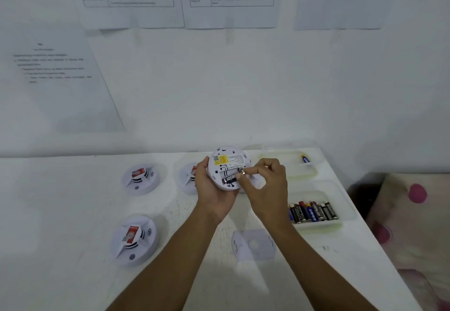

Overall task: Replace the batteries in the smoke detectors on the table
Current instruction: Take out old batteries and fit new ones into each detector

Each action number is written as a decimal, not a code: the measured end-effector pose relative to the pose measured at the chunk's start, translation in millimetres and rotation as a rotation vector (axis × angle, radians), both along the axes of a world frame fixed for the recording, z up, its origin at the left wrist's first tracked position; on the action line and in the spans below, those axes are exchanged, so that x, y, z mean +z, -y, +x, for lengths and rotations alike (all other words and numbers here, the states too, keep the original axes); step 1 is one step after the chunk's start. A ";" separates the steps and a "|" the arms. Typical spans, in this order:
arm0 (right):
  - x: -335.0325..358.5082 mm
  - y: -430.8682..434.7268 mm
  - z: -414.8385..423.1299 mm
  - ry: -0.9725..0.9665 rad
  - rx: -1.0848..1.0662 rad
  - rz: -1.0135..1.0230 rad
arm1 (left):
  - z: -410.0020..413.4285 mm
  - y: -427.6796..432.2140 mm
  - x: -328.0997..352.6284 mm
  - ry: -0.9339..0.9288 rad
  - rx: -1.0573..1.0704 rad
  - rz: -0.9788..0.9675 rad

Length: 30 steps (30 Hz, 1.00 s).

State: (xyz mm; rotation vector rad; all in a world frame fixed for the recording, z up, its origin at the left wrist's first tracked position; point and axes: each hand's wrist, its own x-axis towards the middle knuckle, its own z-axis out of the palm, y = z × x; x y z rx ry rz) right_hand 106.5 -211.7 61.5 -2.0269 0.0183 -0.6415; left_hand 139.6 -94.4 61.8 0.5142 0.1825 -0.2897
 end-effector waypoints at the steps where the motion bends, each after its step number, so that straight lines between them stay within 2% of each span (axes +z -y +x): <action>1: -1.9 -2.7 -2.5 0.025 -0.014 -0.037 | -0.9 -0.9 0.5 -0.005 0.004 0.005; 5: -10.6 -11.0 -14.8 0.110 -0.040 -0.200 | -2.9 -2.7 -0.4 -0.025 0.031 0.032; 10: -24.5 -3.6 -20.4 0.134 -0.046 -0.580 | -4.9 -5.0 -1.6 -0.021 0.000 0.028; 14: -21.5 11.1 -15.8 0.083 0.082 -0.556 | 1.6 -6.4 -3.3 -0.004 -0.001 0.024; 17: -5.2 35.6 -2.7 -0.008 0.311 -0.332 | 7.3 -5.6 -0.9 -0.001 -0.011 -0.002; 18: 3.5 48.0 5.8 -0.025 0.329 -0.271 | 9.6 -5.1 -0.6 -0.002 -0.012 -0.013; 20: 22.8 77.3 28.8 -0.060 0.233 -0.230 | 13.5 -2.1 -0.4 -0.004 -0.022 -0.029; 22: 37.4 110.6 57.3 -0.183 0.114 -0.314 | 15.2 2.2 -0.1 0.001 -0.049 -0.047; 25: 41.7 152.8 98.5 -0.482 0.064 -0.533 | 18.0 10.0 -2.3 0.013 -0.080 -0.035; 30: 37.1 171.2 133.6 -0.662 -0.002 -0.832 | 29.3 18.3 -4.4 0.028 -0.111 -0.025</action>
